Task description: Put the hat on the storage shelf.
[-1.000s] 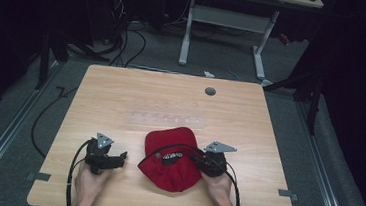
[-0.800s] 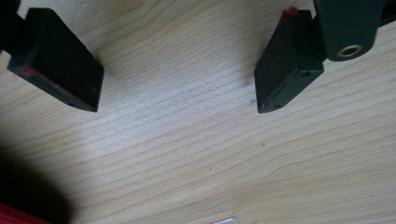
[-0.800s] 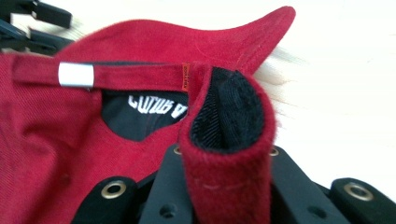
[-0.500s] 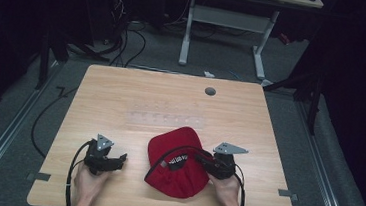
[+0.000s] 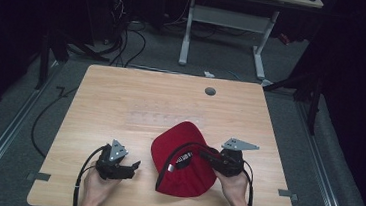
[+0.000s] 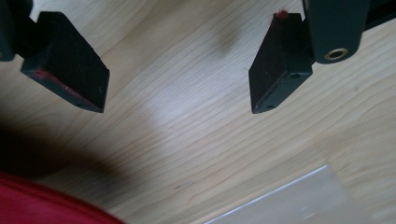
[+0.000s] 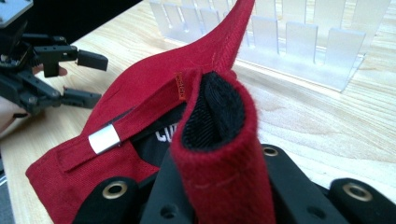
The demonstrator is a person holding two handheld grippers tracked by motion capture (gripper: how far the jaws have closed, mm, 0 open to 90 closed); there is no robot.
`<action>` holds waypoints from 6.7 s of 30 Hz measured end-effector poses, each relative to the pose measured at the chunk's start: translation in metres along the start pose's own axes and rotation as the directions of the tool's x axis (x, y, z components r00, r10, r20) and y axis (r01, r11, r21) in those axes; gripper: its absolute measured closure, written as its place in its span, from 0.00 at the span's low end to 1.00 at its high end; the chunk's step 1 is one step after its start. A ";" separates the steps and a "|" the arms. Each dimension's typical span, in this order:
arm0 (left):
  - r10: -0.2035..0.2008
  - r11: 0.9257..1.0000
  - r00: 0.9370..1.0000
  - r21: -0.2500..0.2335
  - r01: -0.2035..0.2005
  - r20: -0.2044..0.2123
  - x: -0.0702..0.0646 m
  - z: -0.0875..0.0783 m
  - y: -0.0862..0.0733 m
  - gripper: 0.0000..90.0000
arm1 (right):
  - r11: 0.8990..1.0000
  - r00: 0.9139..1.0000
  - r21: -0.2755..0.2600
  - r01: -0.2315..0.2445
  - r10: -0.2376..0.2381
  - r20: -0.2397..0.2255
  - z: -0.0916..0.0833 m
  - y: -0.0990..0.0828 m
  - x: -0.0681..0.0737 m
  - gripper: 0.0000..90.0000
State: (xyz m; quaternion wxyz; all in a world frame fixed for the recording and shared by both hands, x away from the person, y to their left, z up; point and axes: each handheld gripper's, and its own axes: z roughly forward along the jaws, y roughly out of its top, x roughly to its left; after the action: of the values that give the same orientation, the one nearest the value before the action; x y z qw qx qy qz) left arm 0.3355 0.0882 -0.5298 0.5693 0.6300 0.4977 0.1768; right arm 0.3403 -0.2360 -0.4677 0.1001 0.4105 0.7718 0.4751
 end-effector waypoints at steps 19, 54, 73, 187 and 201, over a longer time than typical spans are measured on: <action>0.100 0.995 0.990 -0.031 -0.098 0.099 -0.057 0.016 0.003 0.18 | 0.999 0.999 -0.039 -0.021 0.020 -0.040 -0.017 0.031 0.001 0.94; 0.245 0.969 0.964 -0.063 -0.239 0.102 -0.079 0.004 0.005 0.16 | 0.988 1.000 0.150 -0.022 0.024 -0.011 0.002 0.021 0.001 0.94; 0.340 0.940 0.936 -0.040 -0.338 0.092 -0.084 -0.003 -0.004 0.47 | 0.982 0.986 0.176 -0.073 0.097 -0.133 0.025 0.018 0.001 0.93; -0.161 0.954 0.986 -0.261 0.147 -0.031 0.043 0.053 0.148 0.94 | 0.990 0.890 0.119 -0.076 0.013 0.456 0.001 -0.059 -0.061 0.41; -0.246 0.941 0.969 -0.243 0.234 -0.021 0.057 0.061 0.127 0.93 | 0.990 0.892 0.121 -0.072 0.009 0.453 0.001 -0.059 -0.061 0.41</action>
State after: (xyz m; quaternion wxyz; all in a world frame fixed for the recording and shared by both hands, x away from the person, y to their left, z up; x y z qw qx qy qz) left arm 0.4631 0.1206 -0.4534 0.6455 0.4869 0.5600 0.1808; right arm 0.3476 -0.2923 -0.5308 0.2385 0.5312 0.7490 0.3161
